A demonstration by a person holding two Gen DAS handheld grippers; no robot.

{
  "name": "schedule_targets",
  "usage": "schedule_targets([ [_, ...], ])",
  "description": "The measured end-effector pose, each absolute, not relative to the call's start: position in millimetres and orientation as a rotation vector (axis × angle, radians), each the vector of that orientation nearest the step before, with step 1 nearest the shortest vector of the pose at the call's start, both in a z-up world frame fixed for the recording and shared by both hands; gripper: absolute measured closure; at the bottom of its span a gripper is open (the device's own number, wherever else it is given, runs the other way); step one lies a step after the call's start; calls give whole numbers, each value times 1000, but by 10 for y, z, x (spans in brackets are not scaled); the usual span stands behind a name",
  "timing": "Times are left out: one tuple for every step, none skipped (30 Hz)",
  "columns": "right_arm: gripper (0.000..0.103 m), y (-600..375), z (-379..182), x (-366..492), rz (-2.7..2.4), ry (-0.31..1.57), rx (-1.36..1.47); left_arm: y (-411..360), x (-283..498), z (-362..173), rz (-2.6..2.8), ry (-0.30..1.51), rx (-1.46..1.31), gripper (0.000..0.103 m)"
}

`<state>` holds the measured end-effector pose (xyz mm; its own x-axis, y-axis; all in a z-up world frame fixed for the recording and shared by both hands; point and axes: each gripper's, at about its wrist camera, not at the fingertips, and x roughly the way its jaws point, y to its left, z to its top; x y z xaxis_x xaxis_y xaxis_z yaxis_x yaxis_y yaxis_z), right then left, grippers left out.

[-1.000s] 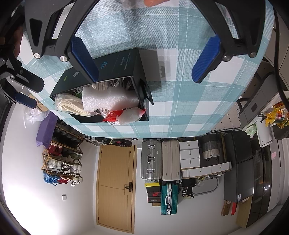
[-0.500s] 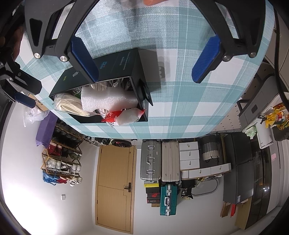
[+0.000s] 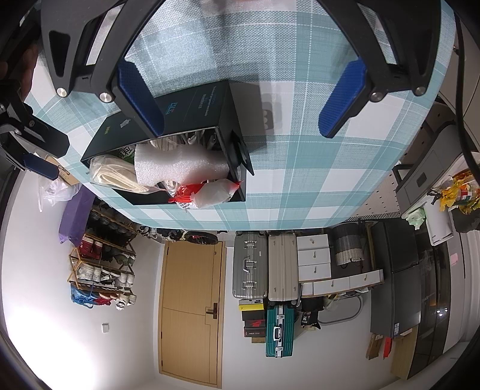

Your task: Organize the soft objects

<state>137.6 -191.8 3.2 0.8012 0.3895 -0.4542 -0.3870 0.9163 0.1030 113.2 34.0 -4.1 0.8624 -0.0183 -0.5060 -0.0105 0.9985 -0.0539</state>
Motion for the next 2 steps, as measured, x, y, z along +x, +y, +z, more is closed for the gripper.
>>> schedule_targets([
  [1, -1918, 32, 1374, 417, 488, 5, 338, 1131, -39, -4, 530, -56, 0],
  [1, -1916, 31, 1380, 418, 488, 5, 343, 1136, -39, -4, 530, -56, 0],
])
